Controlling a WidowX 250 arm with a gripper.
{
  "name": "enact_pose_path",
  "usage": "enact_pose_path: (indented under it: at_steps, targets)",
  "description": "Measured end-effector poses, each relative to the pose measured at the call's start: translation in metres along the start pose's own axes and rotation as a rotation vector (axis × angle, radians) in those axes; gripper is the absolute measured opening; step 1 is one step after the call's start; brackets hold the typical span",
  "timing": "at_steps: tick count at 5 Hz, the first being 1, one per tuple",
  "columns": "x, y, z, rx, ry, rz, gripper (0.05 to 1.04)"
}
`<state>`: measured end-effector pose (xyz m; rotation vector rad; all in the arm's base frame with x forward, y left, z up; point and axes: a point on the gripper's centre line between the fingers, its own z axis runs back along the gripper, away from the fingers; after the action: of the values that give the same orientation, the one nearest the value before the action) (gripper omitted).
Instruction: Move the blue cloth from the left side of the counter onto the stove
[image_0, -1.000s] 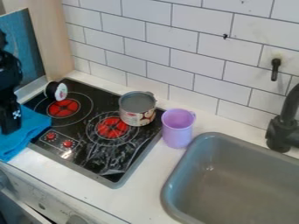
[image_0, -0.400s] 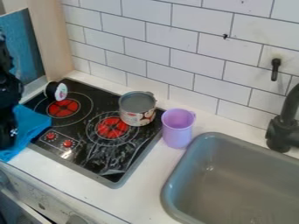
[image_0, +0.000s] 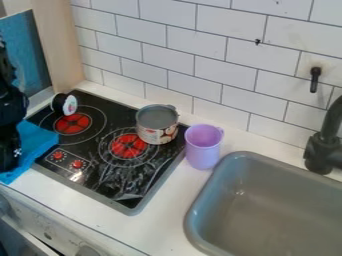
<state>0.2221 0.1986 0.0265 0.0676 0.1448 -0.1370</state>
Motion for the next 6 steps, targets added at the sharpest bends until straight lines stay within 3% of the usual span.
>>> enact_pose_path:
  at_steps: [1, 2, 3, 4, 5, 6]
  targets:
    - [0.003, -0.02, 0.001, -0.057, -0.029, -0.01, 1.001]
    - [0.011, -0.072, 0.006, -0.088, -0.019, -0.102, 1.001]
    - [0.014, -0.097, 0.008, -0.086, -0.002, -0.131, 1.001]
    - [0.016, -0.107, 0.009, -0.082, 0.019, -0.126, 1.001]
    - [0.023, -0.1, 0.018, -0.065, 0.009, -0.083, 1.001]
    - [0.036, -0.074, 0.056, -0.03, -0.089, -0.007, 1.0]
